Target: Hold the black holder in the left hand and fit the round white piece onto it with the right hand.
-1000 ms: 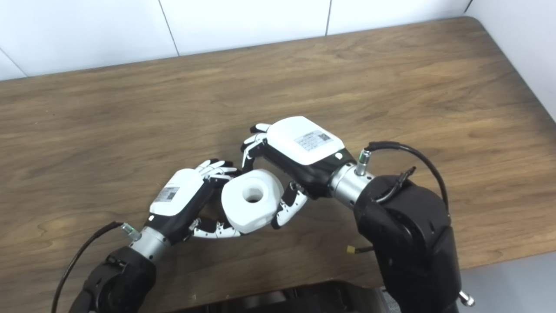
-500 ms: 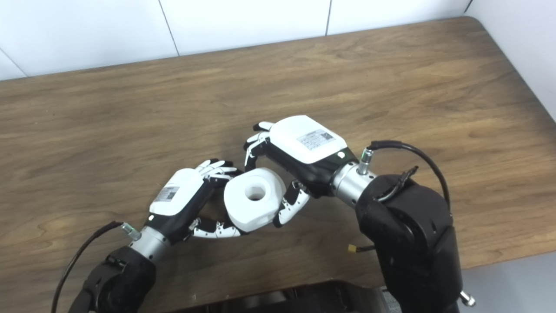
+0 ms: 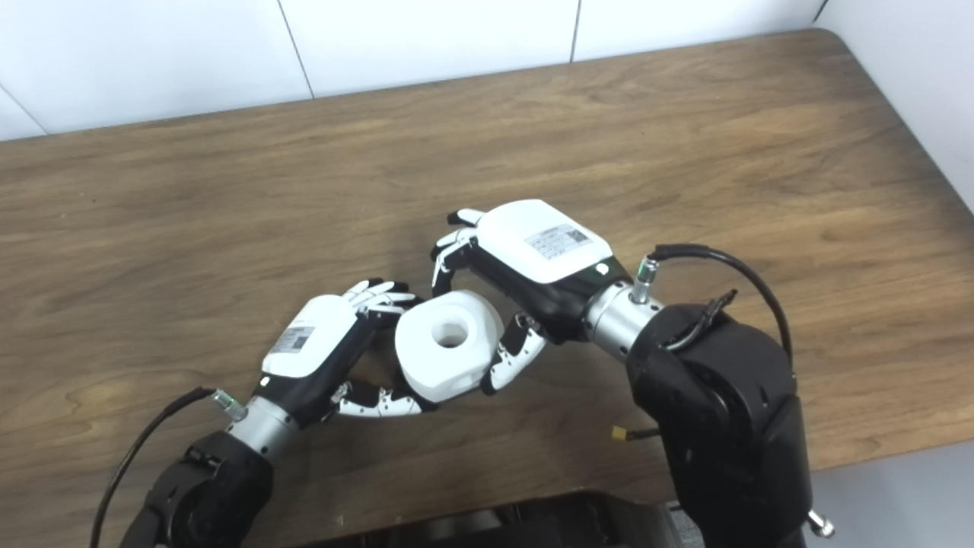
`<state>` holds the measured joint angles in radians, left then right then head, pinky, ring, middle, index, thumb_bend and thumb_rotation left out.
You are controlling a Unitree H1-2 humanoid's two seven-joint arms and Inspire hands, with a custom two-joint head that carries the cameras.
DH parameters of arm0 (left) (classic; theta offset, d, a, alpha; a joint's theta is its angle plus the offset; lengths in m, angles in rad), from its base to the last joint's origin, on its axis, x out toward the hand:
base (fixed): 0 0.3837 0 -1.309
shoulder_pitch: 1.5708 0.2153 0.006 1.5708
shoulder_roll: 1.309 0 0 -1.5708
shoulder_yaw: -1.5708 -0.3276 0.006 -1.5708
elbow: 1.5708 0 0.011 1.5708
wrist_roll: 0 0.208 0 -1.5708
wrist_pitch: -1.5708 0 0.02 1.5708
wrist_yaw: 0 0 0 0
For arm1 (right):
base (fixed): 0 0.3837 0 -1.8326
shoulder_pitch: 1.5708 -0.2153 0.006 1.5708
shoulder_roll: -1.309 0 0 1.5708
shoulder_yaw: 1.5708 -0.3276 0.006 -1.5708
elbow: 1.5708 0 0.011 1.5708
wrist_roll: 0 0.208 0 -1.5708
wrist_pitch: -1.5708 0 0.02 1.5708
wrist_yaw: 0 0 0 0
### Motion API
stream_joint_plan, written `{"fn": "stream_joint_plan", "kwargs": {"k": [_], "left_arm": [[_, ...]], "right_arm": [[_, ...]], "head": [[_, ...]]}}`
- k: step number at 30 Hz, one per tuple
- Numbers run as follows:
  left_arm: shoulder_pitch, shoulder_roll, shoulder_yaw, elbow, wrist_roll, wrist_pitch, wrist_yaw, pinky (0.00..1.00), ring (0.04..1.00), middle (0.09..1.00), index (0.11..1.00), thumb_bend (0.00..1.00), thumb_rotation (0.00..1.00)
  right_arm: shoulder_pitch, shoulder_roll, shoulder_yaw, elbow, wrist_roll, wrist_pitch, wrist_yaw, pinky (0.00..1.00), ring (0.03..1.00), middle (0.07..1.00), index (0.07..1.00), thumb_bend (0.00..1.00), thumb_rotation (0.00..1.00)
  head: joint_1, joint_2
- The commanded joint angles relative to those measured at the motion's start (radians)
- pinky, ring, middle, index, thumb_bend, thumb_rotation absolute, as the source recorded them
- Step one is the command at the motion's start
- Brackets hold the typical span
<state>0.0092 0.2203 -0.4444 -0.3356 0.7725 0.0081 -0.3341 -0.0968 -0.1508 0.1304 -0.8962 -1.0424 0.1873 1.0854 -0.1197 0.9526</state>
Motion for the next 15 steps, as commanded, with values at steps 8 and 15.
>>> {"fn": "stream_joint_plan", "kwargs": {"k": [8,15], "left_arm": [[-0.002,0.002,-0.009,-0.020,-0.003,0.002,-0.024,0.94,0.895,0.807,0.484,0.52,0.06],[-0.004,0.002,-0.009,-0.021,-0.004,0.004,-0.026,0.93,0.896,0.808,0.484,0.52,0.06]], "right_arm": [[-0.013,0.008,0.006,-0.022,0.006,-0.023,-0.030,0.85,0.929,0.812,0.483,0.52,0.14],[0.003,0.006,0.022,-0.018,0.006,-0.031,-0.047,0.85,0.921,0.811,0.482,0.52,0.14]], "head": [[0.001,0.001],[-0.002,0.002]]}}
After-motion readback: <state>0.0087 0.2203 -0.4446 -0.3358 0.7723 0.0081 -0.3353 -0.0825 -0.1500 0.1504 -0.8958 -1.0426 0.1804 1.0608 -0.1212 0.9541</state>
